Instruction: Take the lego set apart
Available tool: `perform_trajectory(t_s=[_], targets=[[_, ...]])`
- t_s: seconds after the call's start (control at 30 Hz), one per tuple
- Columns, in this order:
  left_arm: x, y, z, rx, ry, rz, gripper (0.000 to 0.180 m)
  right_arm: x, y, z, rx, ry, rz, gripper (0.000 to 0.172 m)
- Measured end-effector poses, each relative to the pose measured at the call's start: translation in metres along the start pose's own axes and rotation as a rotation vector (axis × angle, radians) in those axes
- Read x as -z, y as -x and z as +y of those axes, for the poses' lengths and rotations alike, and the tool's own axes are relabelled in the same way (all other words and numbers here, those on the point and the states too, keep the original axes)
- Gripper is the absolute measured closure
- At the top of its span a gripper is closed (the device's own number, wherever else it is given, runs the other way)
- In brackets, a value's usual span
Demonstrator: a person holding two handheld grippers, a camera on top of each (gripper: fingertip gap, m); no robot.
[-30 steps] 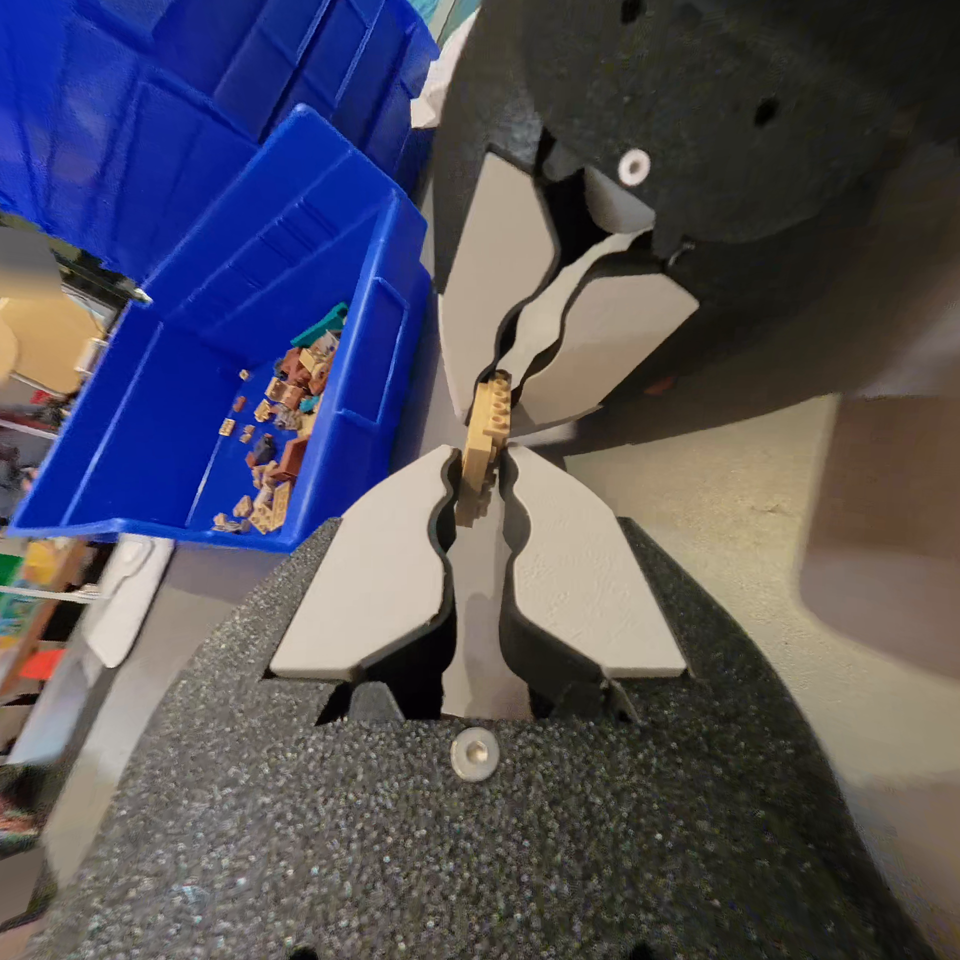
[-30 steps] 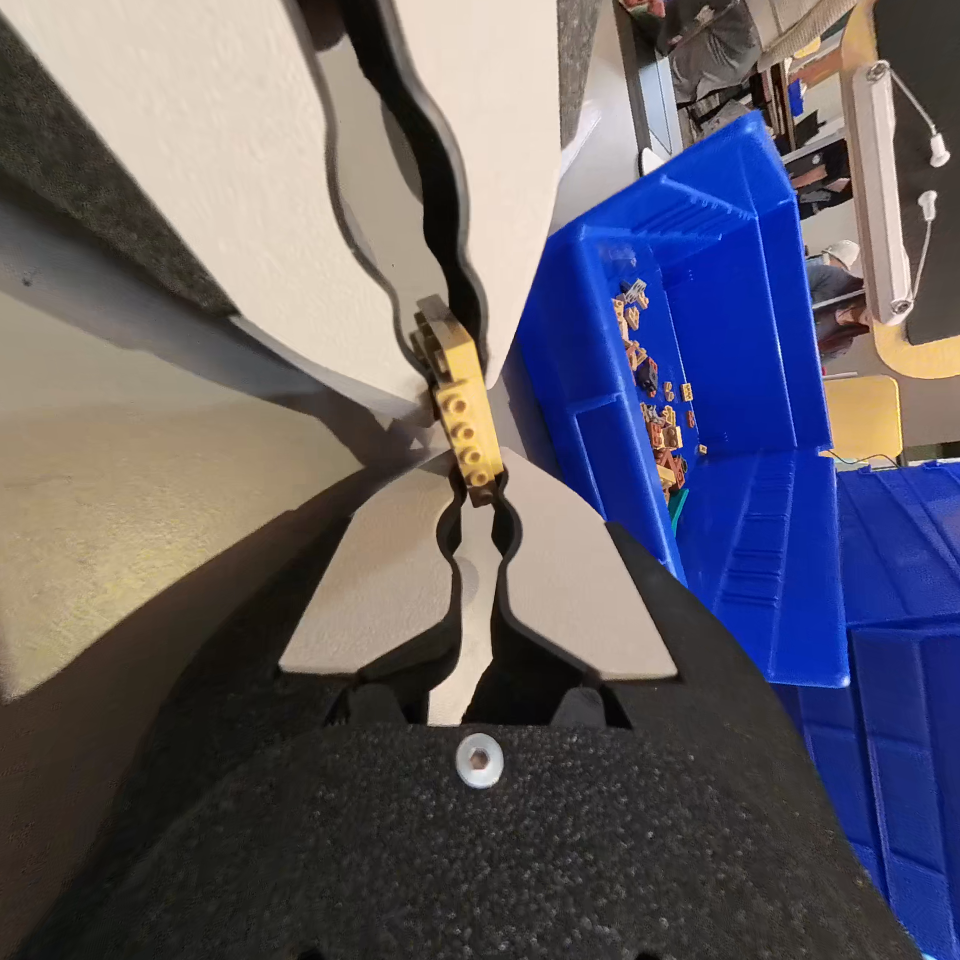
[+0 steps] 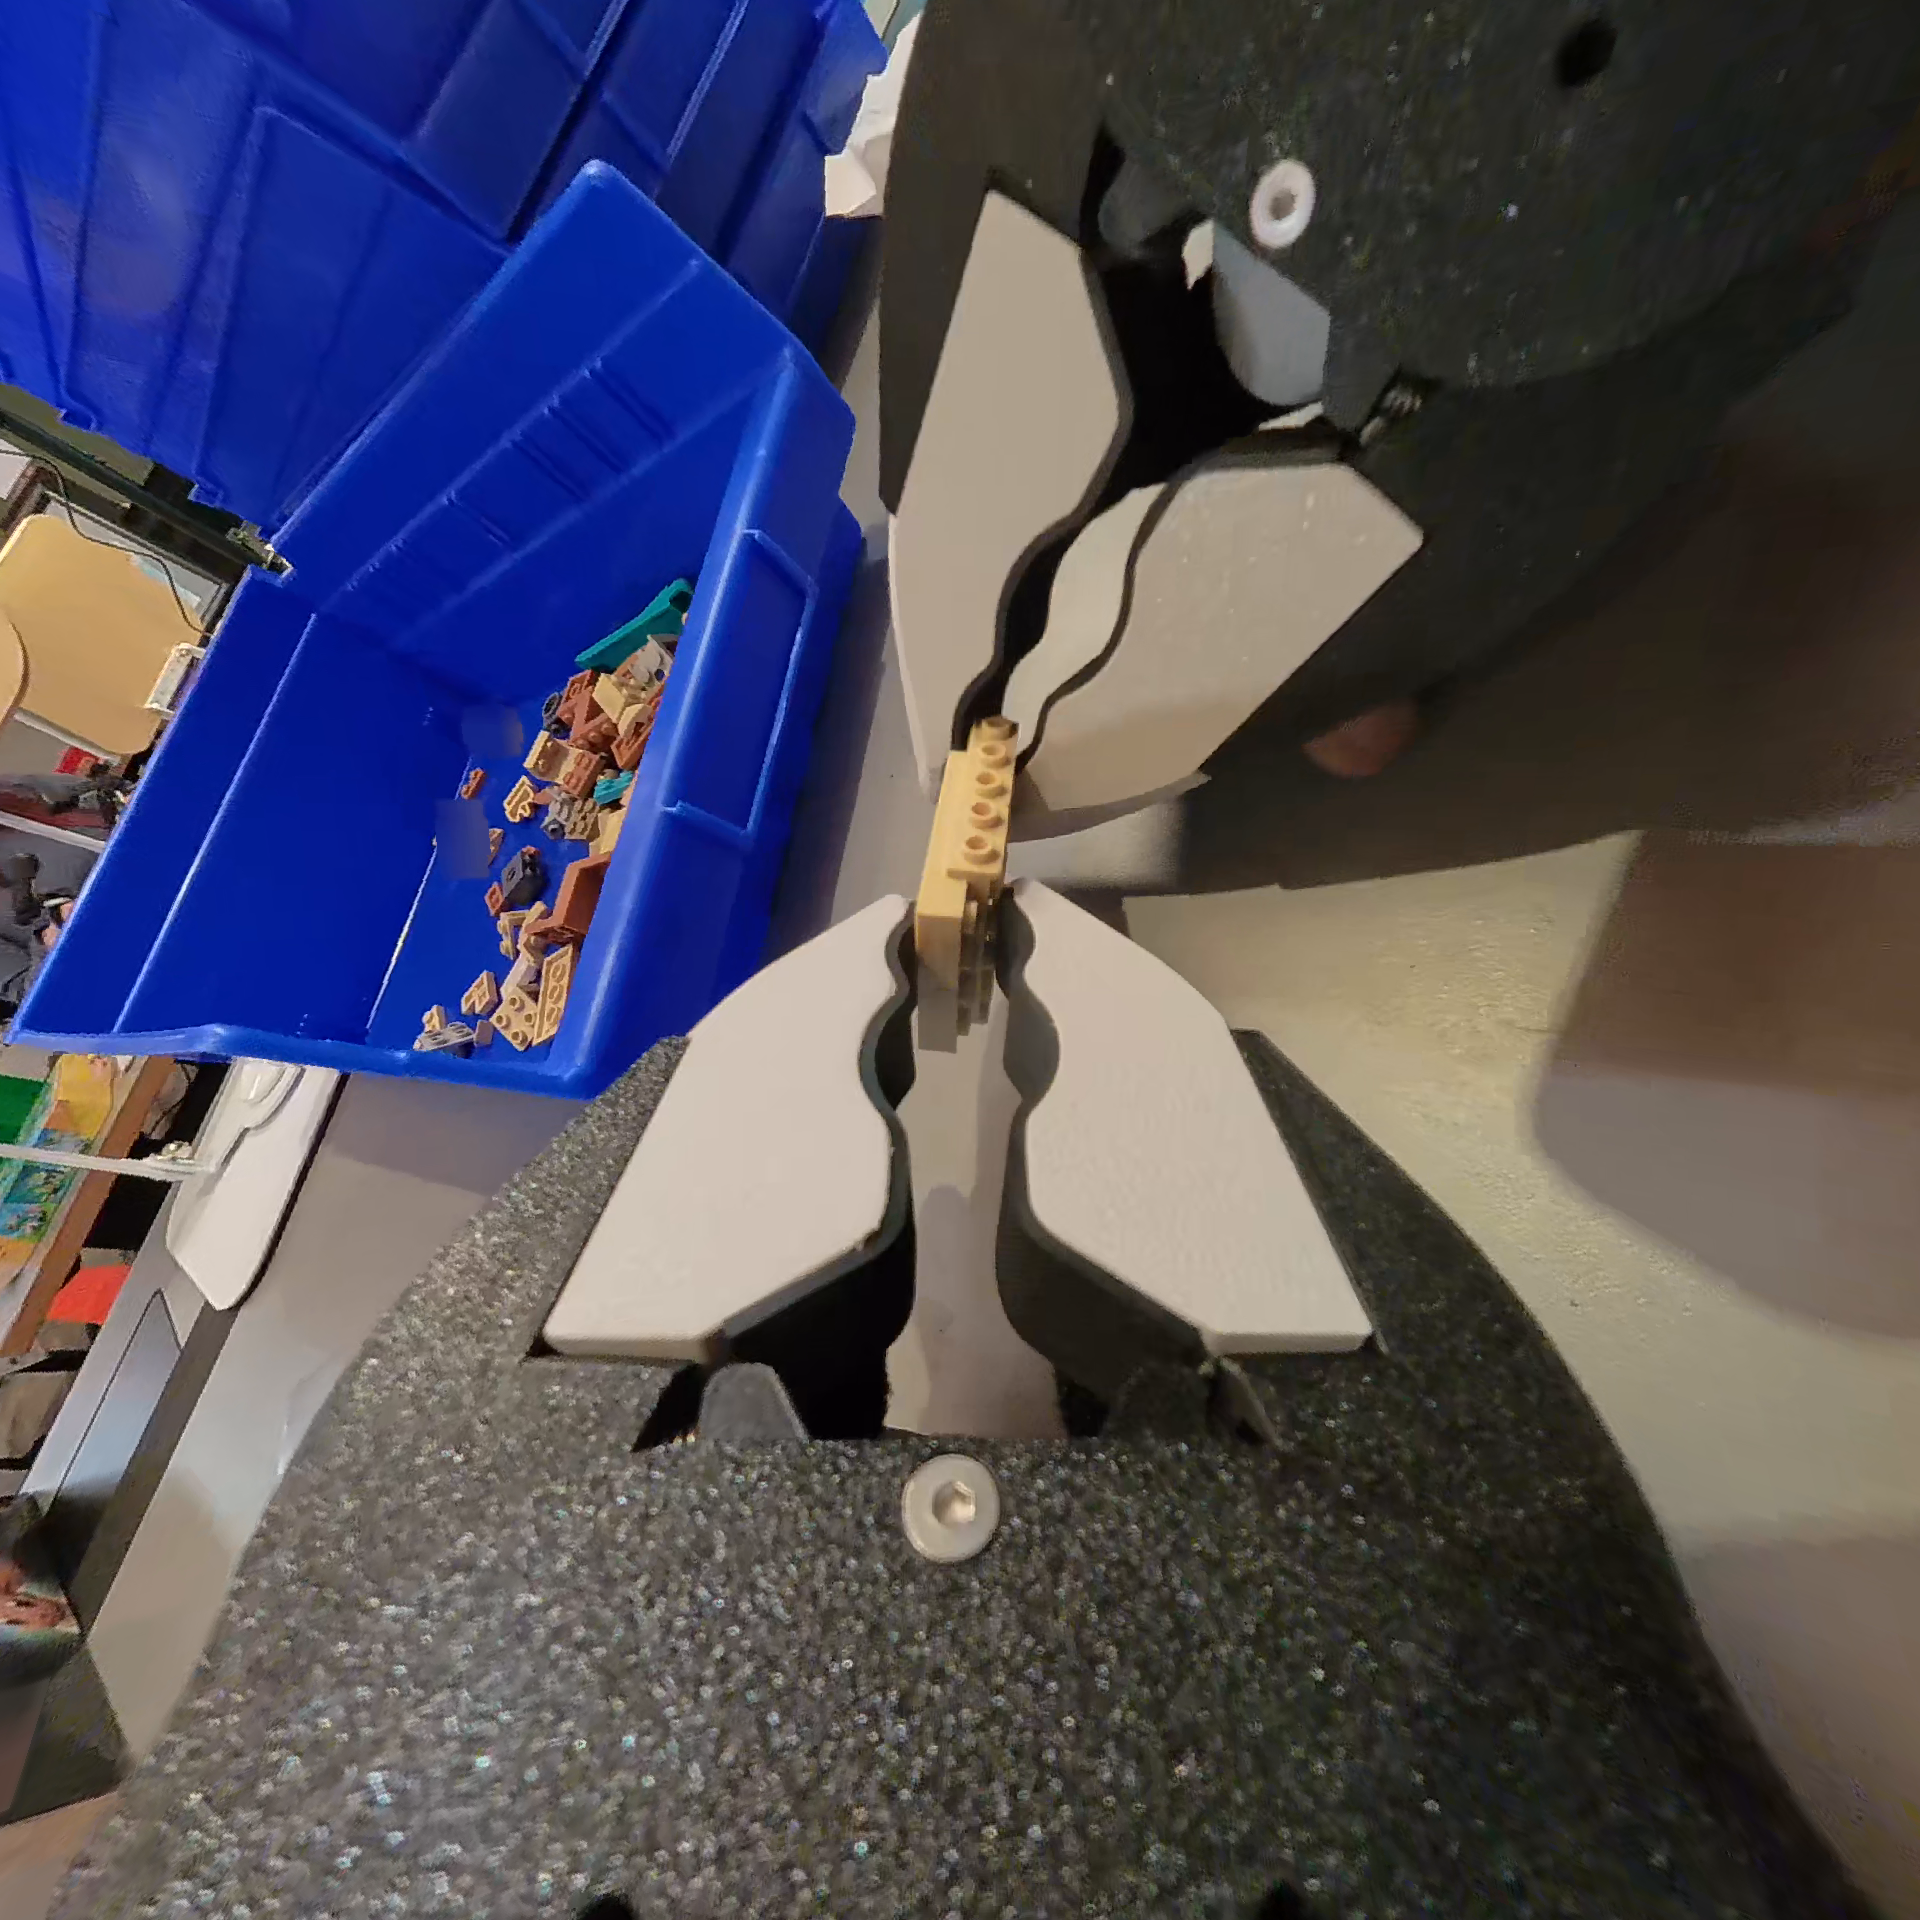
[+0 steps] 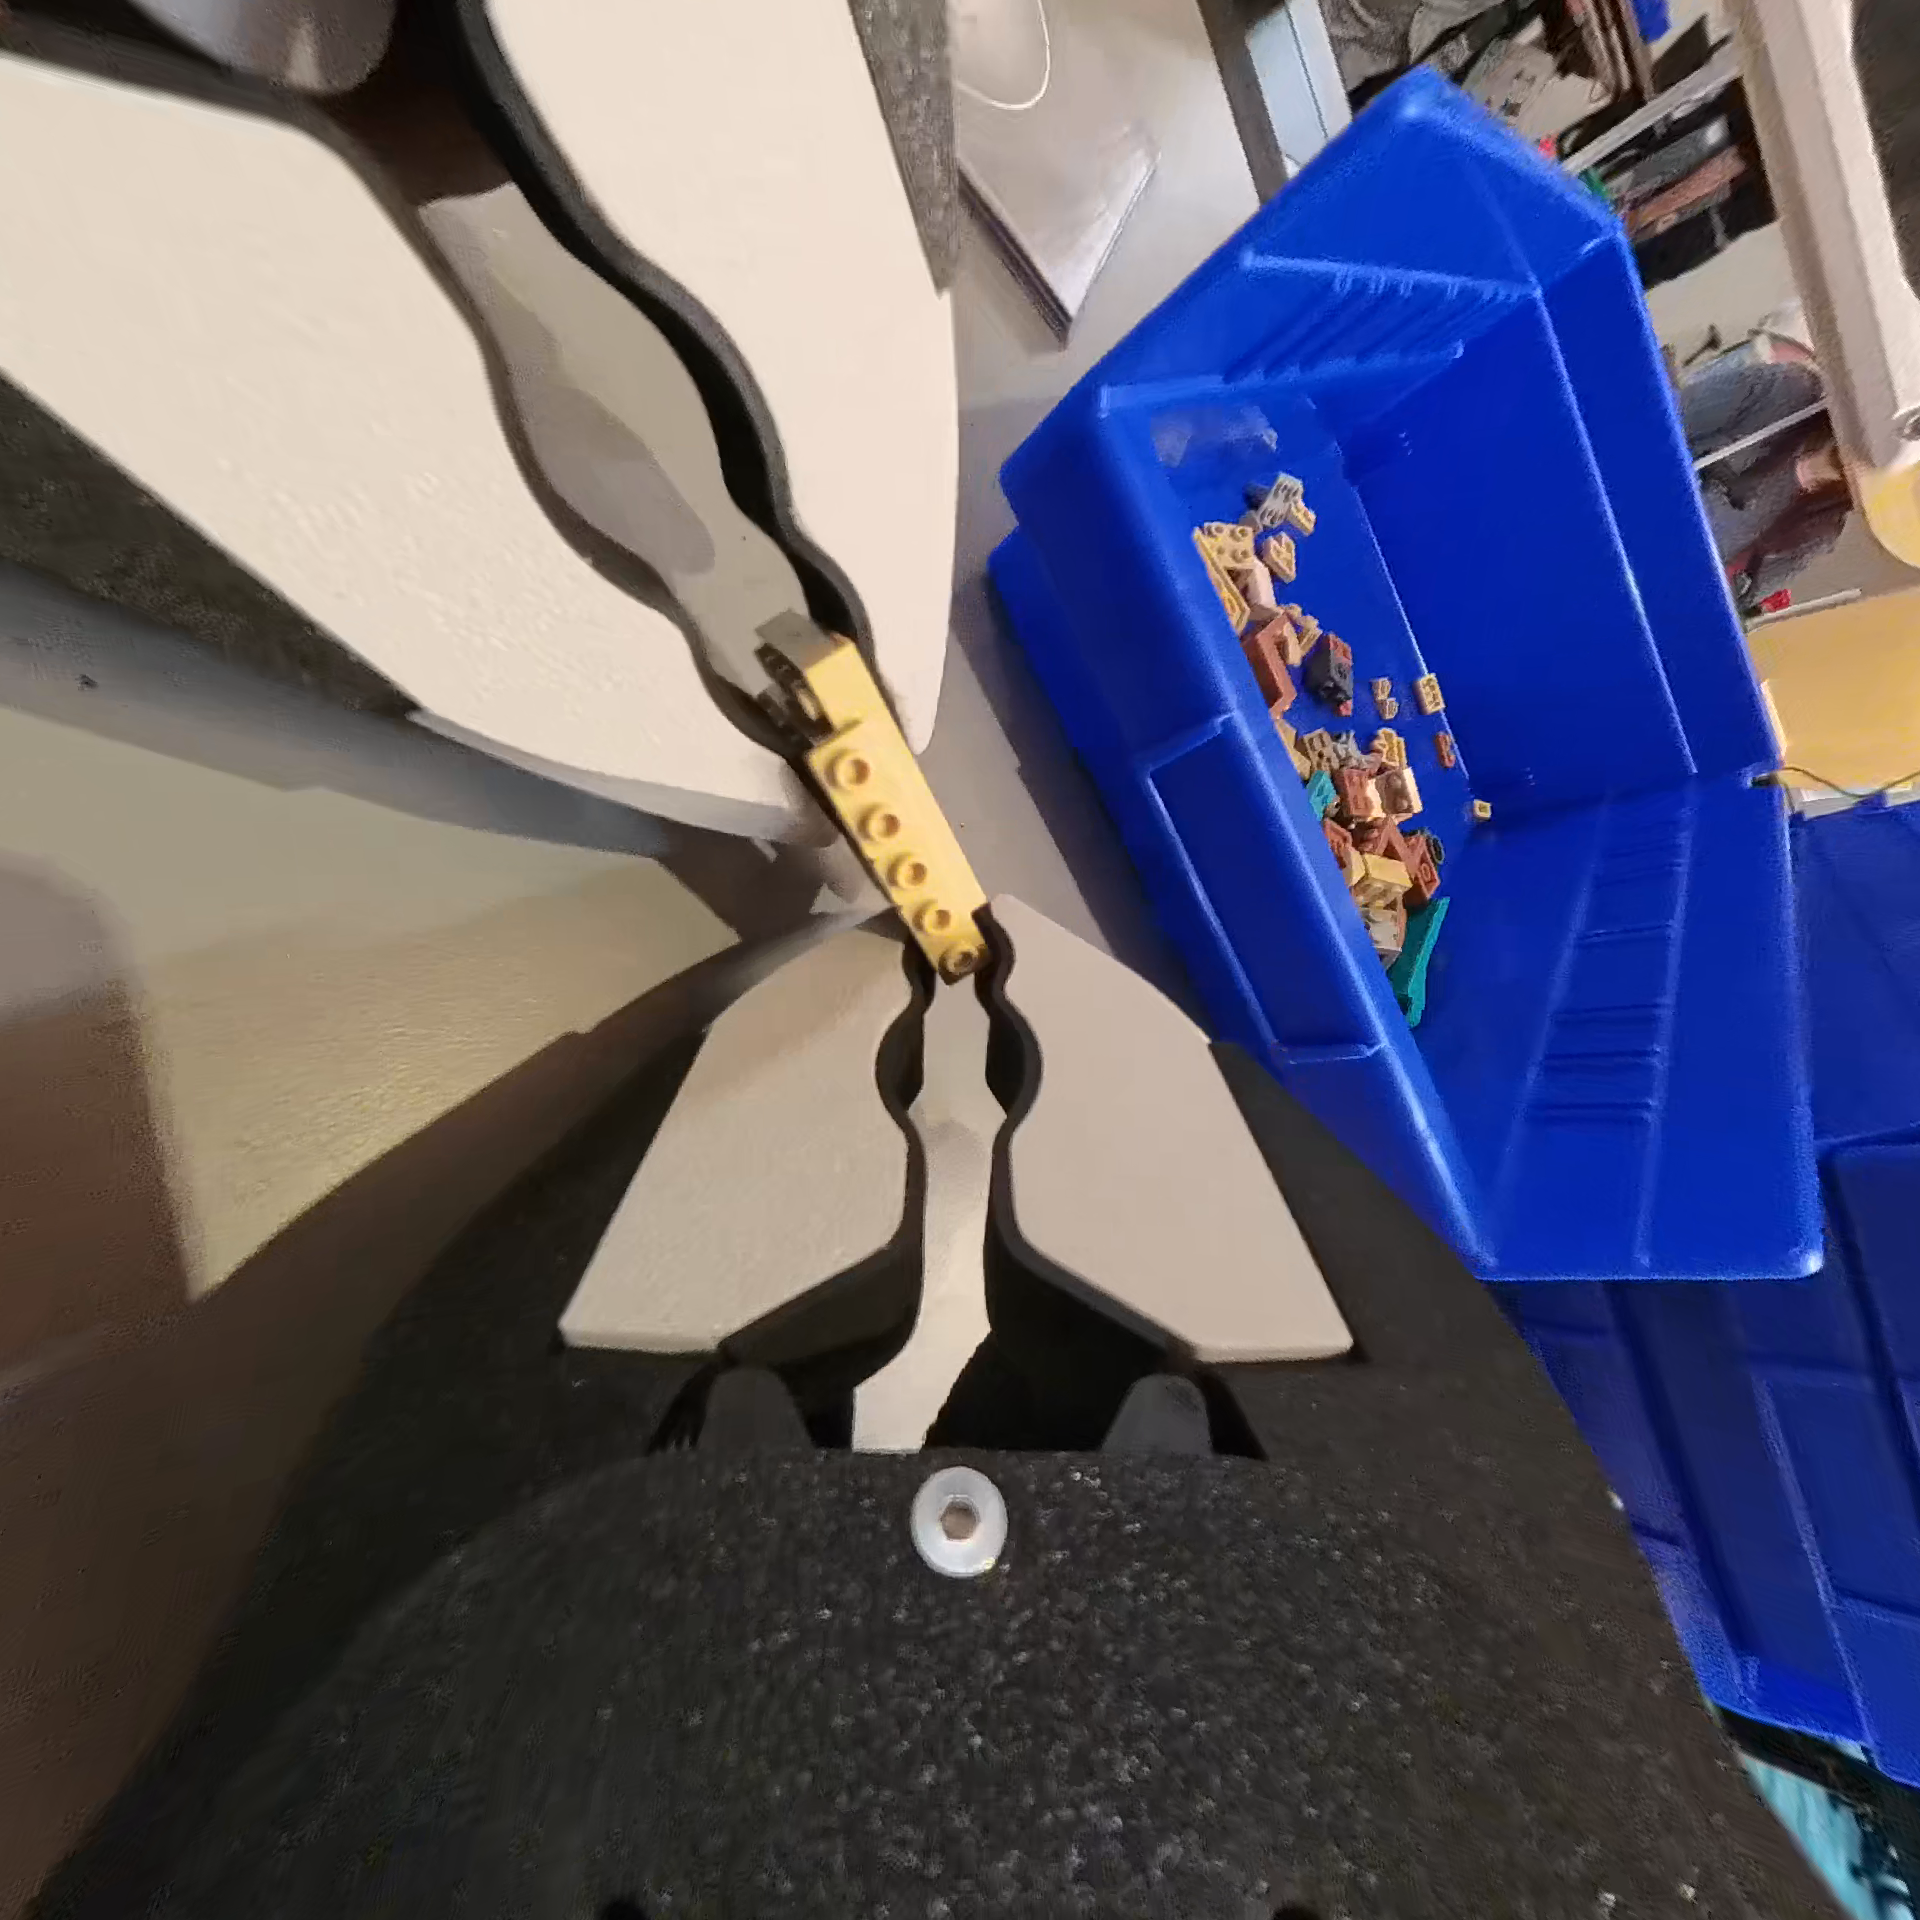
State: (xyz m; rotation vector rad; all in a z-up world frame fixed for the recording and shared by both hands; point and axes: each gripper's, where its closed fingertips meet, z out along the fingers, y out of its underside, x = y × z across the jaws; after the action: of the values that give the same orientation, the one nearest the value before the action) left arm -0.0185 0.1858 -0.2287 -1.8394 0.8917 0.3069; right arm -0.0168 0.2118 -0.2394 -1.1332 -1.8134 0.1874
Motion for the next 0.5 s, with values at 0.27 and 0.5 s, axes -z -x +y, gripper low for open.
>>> perform_trajectory(t_s=[0.27, 0.5], targets=[[0.0003, -0.0022, -0.0002, -0.021, 0.0, 0.005, 0.168, 0.0032, 0.0019, -0.0016, 0.05, -0.009, 0.005, 0.158], [-0.0001, -0.0056, 0.0016, -0.066, 0.013, 0.017, 0.168, 0.0037, 0.0017, -0.0013, 0.158, -0.008, 0.022, 0.15]])
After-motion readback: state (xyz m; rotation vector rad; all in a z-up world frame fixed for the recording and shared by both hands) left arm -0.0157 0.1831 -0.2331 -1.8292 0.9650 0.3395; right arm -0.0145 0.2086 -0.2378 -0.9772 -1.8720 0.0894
